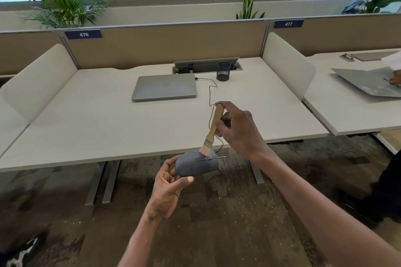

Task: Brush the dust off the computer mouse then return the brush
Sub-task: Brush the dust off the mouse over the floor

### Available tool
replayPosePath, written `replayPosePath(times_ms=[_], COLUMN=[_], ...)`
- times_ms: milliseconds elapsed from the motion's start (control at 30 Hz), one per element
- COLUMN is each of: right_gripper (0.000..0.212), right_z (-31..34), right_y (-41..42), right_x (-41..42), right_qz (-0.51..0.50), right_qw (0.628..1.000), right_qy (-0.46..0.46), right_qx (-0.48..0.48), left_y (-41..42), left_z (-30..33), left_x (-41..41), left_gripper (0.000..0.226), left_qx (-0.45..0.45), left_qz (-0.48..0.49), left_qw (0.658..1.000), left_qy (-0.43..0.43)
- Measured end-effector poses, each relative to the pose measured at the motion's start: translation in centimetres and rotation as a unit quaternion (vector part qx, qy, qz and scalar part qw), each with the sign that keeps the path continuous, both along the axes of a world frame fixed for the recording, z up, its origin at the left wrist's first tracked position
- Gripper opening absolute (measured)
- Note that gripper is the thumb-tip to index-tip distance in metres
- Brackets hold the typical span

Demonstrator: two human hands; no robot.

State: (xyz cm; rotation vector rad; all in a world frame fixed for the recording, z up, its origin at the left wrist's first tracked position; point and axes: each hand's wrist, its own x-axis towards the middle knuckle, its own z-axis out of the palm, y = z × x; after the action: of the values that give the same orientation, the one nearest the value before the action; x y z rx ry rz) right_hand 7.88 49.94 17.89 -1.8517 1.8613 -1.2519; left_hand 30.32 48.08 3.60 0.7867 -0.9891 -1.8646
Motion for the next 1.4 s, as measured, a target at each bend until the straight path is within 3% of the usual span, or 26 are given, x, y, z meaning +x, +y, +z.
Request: replayPosePath(times_ms=[300,533,700,1033,1200,1400], right_gripper=[0.040,0.037,0.031,0.031,0.035,0.040], right_z=[-0.2,-0.5,-0.5,-0.2,-0.3,0.1], right_y=[0.1,0.4,0.5,0.4,0.4,0.4], right_x=[-0.9,-1.7,-2.1,-1.5,-1.4,-0.1], right_qz=[0.017,0.010,0.037,0.028,-0.016,-0.005], right_qw=[1.000,1.000,0.998,0.999,0.999,0.998], right_qy=[-0.013,-0.011,-0.026,-0.032,0.021,-0.056], right_qx=[0.022,0.018,0.053,0.034,0.034,0.036], left_y=[0.2,0.5,0.9,1.4,1.7,1.6], left_z=[-0.1,-0.4,0.1,-0.1,0.1,0.3], left_x=[0.1,0.6,0.4,0.6,0.8,0.8], left_gripper=[0.087,0.071,0.086,0.078,0.085,0.086], left_qx=[0.008,0.012,0.013,0.008,0.009,0.006], left_qz=[0.000,-0.004,-0.012,-0.031,-0.038,-0.031], left_qw=[1.000,1.000,1.000,0.999,0.999,0.999], left_qy=[0.008,0.002,0.004,-0.005,-0.002,-0.013])
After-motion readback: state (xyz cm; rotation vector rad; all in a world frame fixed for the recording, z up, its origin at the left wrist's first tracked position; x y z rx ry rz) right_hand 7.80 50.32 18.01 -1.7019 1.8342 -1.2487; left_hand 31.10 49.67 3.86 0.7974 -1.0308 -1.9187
